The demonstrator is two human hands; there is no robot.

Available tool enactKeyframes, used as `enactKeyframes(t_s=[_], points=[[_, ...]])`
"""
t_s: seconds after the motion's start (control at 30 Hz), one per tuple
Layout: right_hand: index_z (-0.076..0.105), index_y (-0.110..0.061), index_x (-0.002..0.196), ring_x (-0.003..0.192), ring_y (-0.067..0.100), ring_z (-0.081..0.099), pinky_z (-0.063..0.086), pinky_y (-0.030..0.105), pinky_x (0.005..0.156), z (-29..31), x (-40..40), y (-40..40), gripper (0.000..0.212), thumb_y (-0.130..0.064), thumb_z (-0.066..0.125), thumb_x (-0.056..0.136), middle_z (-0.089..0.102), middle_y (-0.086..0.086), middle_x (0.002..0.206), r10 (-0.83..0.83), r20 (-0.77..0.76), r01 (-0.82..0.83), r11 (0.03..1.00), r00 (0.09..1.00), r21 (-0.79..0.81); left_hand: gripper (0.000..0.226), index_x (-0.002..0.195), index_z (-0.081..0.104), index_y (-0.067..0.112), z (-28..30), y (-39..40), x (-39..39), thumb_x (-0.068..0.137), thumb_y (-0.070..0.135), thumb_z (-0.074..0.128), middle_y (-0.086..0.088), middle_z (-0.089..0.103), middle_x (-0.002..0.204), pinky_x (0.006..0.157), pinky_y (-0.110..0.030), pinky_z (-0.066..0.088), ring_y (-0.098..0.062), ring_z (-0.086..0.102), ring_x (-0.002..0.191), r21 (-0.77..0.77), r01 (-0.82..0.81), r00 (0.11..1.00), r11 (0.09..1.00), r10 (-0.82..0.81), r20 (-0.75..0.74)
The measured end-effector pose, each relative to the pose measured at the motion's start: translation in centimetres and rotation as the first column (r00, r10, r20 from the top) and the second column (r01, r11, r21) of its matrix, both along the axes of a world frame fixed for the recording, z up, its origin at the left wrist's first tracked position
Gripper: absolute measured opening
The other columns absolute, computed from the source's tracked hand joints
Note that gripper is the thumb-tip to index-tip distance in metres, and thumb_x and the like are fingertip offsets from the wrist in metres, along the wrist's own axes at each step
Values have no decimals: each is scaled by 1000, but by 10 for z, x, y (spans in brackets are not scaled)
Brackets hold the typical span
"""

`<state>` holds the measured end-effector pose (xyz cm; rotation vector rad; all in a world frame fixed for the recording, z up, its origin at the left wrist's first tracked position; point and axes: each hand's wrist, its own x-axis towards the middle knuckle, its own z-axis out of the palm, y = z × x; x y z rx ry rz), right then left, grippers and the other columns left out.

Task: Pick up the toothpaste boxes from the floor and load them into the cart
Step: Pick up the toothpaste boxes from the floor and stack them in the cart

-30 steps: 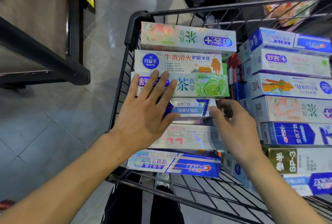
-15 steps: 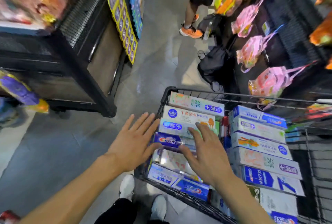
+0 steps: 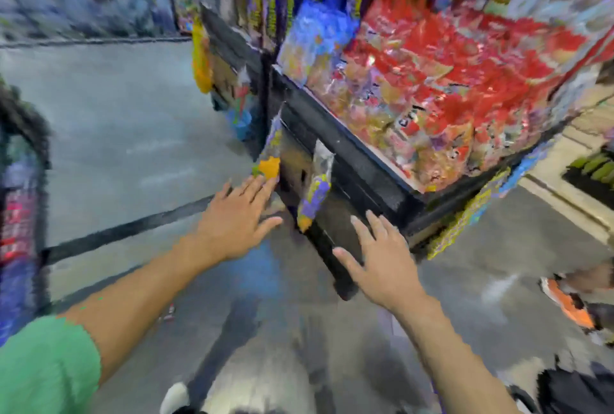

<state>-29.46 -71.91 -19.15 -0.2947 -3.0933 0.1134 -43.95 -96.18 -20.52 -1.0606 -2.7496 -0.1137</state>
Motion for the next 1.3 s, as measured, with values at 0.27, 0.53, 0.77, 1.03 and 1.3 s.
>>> enactKeyframes(t_s=[0.27,0.53,0.77,1.03,1.3], points=[[48,-14,148,143,39,37,32,51,117,9,-219,-214,89,-74,23,86,42,18,154,392,-35,-392,920,919,-8,96,151,43,10,-21,-261,-99,94,71,-6,-14,48,152,112,-52,38,-32,48,138,-47,-419,907,907,421,36],[47,-12,147,135,39,46,38,49,113,-47,-340,-356,81,-69,31,91,49,18,148,649,58,-650,760,758,-7,84,143,55,9,-96,-395,-132,90,64,21,-14,55,145,109,-52,42,-30,56,132,-73,-703,687,707,702,186],[43,-15,150,140,37,42,35,48,114,-141,-447,-421,77,-63,34,91,43,17,154,798,160,-807,590,580,-20,78,139,58,6,-181,-437,-161,96,61,25,-16,60,140,102,-55,48,-33,61,125,-106,-799,555,592,794,251],[58,-9,136,123,46,57,48,57,100,-424,-522,-493,73,-60,42,86,55,24,141,878,177,-878,467,446,-102,72,142,47,6,-470,-493,-185,102,63,25,-20,55,142,105,-54,42,-37,53,129,-98,-864,427,495,821,379],[41,-18,146,134,39,46,41,50,111,-735,-523,-525,76,-66,39,88,46,17,150,911,230,-913,380,341,-150,75,142,55,5,-748,-516,-185,94,61,41,-20,56,141,104,-53,48,-36,57,127,-205,-747,514,632,745,425]])
